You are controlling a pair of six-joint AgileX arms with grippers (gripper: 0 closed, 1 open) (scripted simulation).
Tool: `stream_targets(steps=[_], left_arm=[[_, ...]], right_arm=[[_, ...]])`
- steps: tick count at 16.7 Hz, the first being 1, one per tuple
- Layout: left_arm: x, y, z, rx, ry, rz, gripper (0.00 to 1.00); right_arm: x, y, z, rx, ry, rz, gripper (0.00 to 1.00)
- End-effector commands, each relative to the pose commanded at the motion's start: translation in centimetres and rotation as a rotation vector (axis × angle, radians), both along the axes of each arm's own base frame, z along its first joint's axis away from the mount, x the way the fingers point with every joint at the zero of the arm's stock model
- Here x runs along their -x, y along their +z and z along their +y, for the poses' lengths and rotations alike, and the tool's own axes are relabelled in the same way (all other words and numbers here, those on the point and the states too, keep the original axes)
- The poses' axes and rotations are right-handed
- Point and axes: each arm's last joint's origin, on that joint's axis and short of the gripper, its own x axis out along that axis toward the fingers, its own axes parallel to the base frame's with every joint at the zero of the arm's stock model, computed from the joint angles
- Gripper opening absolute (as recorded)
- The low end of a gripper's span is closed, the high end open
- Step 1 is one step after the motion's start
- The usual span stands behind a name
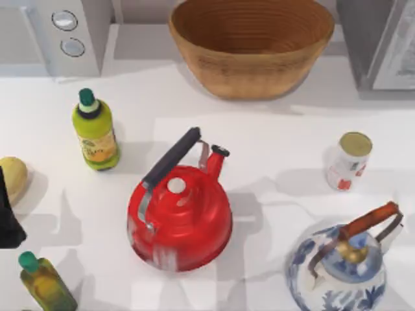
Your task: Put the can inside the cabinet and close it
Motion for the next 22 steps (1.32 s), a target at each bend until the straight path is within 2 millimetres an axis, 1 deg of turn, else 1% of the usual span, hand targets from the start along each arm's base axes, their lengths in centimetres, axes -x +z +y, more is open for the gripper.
stream_targets(steps=[3, 5, 8, 10, 11, 13, 15, 17, 19, 22], left_arm=[[0.0, 0.0, 0.0, 0.000, 0.000, 0.000, 1.00], [0.0, 0.0, 0.0, 0.000, 0.000, 0.000, 1.00], [0.0, 0.0, 0.0, 0.000, 0.000, 0.000, 1.00], [0.0, 0.0, 0.0, 0.000, 0.000, 0.000, 1.00], [0.0, 0.0, 0.0, 0.000, 0.000, 0.000, 1.00], [0.0, 0.0, 0.0, 0.000, 0.000, 0.000, 1.00], [0.0, 0.0, 0.0, 0.000, 0.000, 0.000, 1.00], [0.0, 0.0, 0.0, 0.000, 0.000, 0.000, 1.00], [0.0, 0.0, 0.0, 0.000, 0.000, 0.000, 1.00], [0.0, 0.0, 0.0, 0.000, 0.000, 0.000, 1.00]], right_arm=[[0.0, 0.1, 0.0, -0.004, -0.002, 0.012, 1.00], [-0.2, 0.4, 0.1, -0.020, -0.008, 0.055, 1.00], [-1.0, 2.0, 0.5, -0.065, -0.016, 0.146, 1.00], [-2.2, 3.4, 1.1, -0.099, -0.012, 0.230, 1.00], [-3.0, 4.0, 1.5, -0.114, -0.007, 0.281, 1.00], [-5.4, 4.8, 2.7, -0.131, 0.002, 0.403, 1.00], [-8.4, 4.8, 4.3, -0.128, 0.004, 0.531, 1.00], [-11.3, 4.1, 6.3, -0.109, 0.003, 0.644, 1.00], [-13.6, 3.0, 8.3, -0.081, 0.002, 0.733, 1.00], [-15.5, 0.9, 11.0, -0.039, -0.002, 0.833, 1.00]])
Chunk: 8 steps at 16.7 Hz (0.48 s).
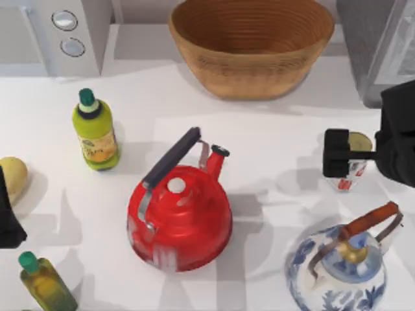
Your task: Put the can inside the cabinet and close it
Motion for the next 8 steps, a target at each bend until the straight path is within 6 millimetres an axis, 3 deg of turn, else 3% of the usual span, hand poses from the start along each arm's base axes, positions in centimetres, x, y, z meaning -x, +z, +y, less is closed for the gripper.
stream_targets(steps=[3, 8], left_arm=[[0.0, 0.0, 0.0, 0.000, 0.000, 0.000, 1.00], [0.0, 0.0, 0.0, 0.000, 0.000, 0.000, 1.00]], right_arm=[[-0.4, -1.6, 1.5, 0.029, 0.007, 0.056, 1.00], [-0.4, -1.7, 1.4, 0.031, 0.005, 0.061, 1.00]])
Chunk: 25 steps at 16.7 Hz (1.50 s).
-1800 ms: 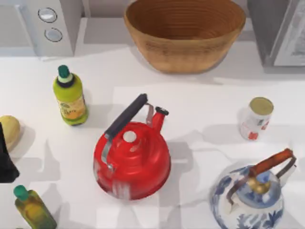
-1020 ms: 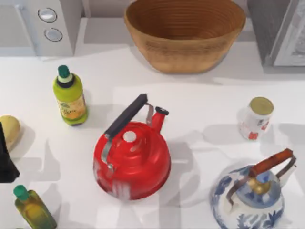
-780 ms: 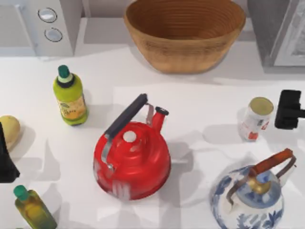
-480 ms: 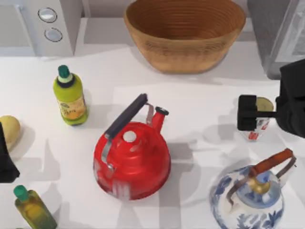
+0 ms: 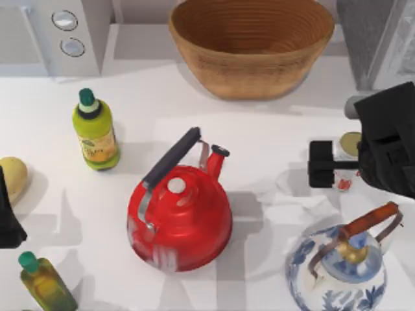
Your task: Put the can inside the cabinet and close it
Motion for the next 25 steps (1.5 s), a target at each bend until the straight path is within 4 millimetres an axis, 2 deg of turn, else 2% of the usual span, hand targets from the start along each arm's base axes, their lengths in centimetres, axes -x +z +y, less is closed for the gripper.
stream_targets(steps=[4, 8, 10, 14, 25], left_arm=[[0.0, 0.0, 0.0, 0.000, 0.000, 0.000, 1.00], [0.0, 0.0, 0.0, 0.000, 0.000, 0.000, 1.00], [0.0, 0.0, 0.0, 0.000, 0.000, 0.000, 1.00], [0.0, 0.0, 0.0, 0.000, 0.000, 0.000, 1.00], [0.0, 0.0, 0.0, 0.000, 0.000, 0.000, 1.00]], right_arm=[[-1.7, -0.6, -0.4, 0.000, 0.001, -0.004, 1.00], [-3.6, -3.6, -0.2, 0.002, 0.002, 0.000, 1.00], [-3.8, -4.5, 0.1, 0.002, 0.002, 0.001, 1.00], [-3.8, -4.7, 0.1, 0.001, 0.002, 0.000, 1.00], [-3.8, -4.7, 0.1, 0.001, 0.002, 0.000, 0.17]])
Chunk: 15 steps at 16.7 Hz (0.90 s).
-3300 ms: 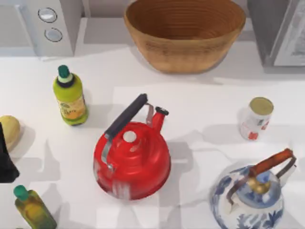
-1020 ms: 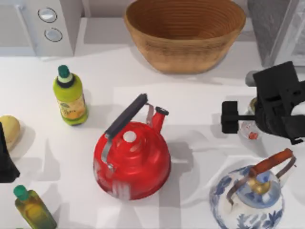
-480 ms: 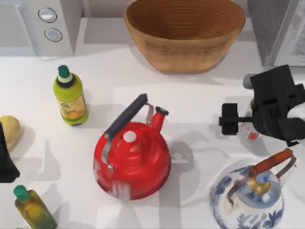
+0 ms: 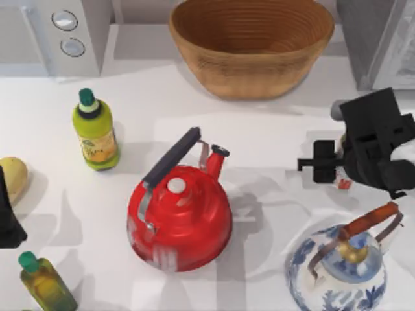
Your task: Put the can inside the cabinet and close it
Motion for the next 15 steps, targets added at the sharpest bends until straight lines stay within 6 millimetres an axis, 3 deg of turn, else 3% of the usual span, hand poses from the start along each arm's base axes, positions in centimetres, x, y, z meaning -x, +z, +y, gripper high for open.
stream_targets(steps=[2, 3, 12, 15], left_arm=[[0.0, 0.0, 0.0, 0.000, 0.000, 0.000, 1.00], [0.0, 0.0, 0.0, 0.000, 0.000, 0.000, 1.00], [0.0, 0.0, 0.0, 0.000, 0.000, 0.000, 1.00], [0.0, 0.0, 0.0, 0.000, 0.000, 0.000, 1.00]], right_arm=[[0.0, 0.0, 0.0, 0.000, 0.000, 0.000, 0.02], [0.0, 0.0, 0.0, 0.000, 0.000, 0.000, 0.00], [-0.1, 0.1, 0.0, -0.001, -0.002, -0.003, 0.00], [-0.8, 2.0, 0.4, -0.007, -0.003, -0.019, 0.00]])
